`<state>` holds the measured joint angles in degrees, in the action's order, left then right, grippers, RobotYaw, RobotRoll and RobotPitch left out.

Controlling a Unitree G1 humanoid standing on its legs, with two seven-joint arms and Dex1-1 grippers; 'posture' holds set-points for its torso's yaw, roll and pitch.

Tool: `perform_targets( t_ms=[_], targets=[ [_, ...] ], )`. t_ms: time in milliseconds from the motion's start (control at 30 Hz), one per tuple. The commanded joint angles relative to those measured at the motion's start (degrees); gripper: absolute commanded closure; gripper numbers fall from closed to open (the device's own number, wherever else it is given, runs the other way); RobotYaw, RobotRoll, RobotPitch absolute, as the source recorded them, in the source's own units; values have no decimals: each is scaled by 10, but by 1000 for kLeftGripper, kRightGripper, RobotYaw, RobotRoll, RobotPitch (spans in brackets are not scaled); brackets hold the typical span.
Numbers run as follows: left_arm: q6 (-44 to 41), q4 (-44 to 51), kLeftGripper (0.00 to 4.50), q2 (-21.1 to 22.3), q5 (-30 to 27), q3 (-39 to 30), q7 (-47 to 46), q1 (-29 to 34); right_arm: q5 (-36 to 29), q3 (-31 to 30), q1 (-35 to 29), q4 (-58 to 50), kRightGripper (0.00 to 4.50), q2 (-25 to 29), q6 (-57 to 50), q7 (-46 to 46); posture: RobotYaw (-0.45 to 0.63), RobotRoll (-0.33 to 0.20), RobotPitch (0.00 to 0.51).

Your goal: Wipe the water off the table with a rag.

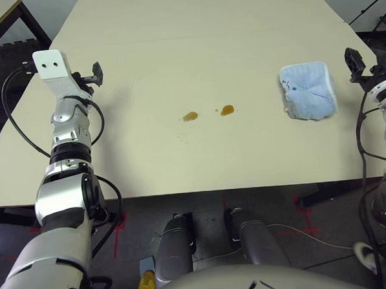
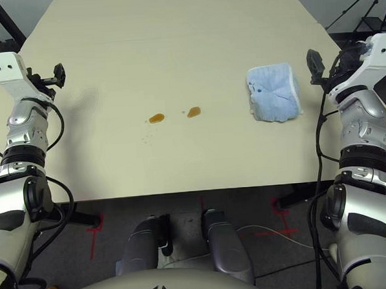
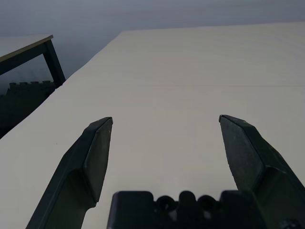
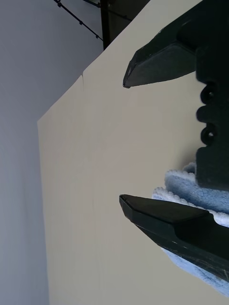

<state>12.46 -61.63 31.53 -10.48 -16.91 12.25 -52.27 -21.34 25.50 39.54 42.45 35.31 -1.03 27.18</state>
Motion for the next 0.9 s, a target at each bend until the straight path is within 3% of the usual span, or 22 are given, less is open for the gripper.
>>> perform_targets(
  t_ms=[33,433,667,900],
  targets=[
    [1,0,0,2,6,1,1,3,0,-1,2,5,39,0,2,0,-165,0,151],
    [-17,17,0,3,-1,11,75,-8,0,-2,-4,-4,39,-1,-3,0,-167,0,165],
    [-83,64,0,1,-26,30,222,-18,1,-4,0,1,39,-2,-2,2,-169,0,159],
    [-186,199,0,4,-68,75,421,17,0,-1,-1,0,39,0,0,0,-179,0,143]
  ],
)
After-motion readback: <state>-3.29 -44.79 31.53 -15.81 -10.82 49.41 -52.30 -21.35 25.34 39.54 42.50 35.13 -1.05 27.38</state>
